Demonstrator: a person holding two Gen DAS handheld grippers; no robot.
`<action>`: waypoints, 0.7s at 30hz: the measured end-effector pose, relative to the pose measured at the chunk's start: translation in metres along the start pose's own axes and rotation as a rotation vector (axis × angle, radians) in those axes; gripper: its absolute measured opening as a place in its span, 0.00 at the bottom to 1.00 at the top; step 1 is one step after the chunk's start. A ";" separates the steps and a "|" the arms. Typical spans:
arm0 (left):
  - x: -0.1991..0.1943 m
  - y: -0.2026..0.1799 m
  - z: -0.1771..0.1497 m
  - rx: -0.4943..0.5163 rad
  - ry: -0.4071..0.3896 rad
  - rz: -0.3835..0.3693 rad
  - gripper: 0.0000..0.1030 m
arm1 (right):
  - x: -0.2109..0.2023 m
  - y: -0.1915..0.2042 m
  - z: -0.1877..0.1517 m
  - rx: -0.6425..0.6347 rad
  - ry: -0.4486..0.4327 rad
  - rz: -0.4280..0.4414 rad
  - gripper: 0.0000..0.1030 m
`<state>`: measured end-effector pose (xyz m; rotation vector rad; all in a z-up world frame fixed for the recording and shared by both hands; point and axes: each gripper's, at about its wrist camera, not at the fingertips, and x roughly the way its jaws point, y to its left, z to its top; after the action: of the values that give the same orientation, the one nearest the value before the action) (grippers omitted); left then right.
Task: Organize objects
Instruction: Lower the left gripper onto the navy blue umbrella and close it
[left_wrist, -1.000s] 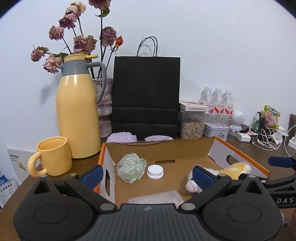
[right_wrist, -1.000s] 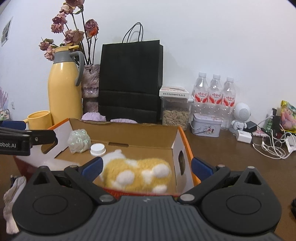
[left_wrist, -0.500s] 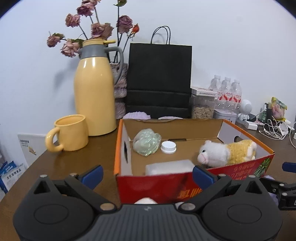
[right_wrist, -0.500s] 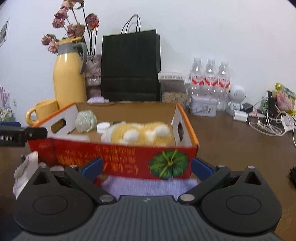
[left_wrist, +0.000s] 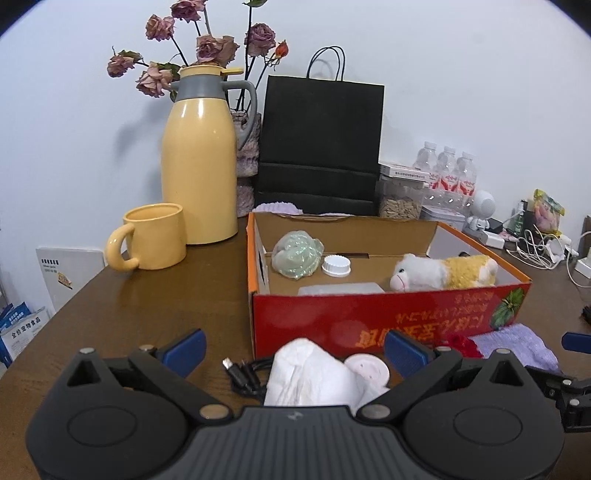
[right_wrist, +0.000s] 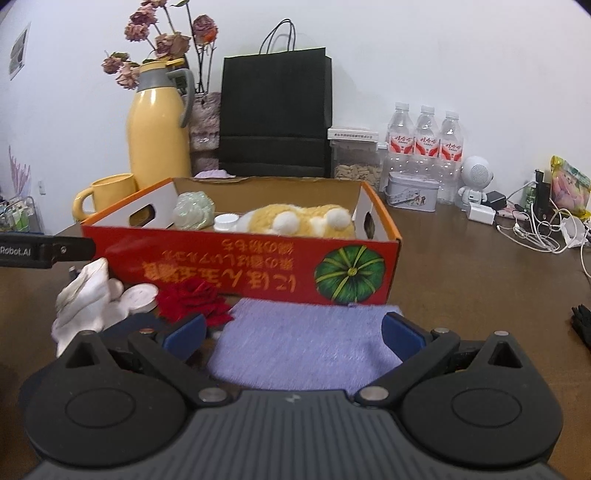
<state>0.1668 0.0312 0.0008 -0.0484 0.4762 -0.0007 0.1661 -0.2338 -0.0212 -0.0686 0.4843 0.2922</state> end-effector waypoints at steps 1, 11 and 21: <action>-0.003 0.000 -0.002 0.001 0.002 -0.002 1.00 | -0.004 0.001 -0.003 -0.002 0.002 0.004 1.00; -0.026 0.000 -0.015 0.008 0.033 -0.021 1.00 | -0.028 0.009 -0.022 -0.003 0.026 0.047 1.00; -0.044 -0.009 -0.024 0.027 0.063 -0.066 1.00 | -0.023 0.022 -0.025 -0.019 0.095 0.190 0.45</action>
<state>0.1167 0.0212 0.0003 -0.0375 0.5373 -0.0733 0.1291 -0.2222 -0.0320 -0.0547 0.5836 0.4818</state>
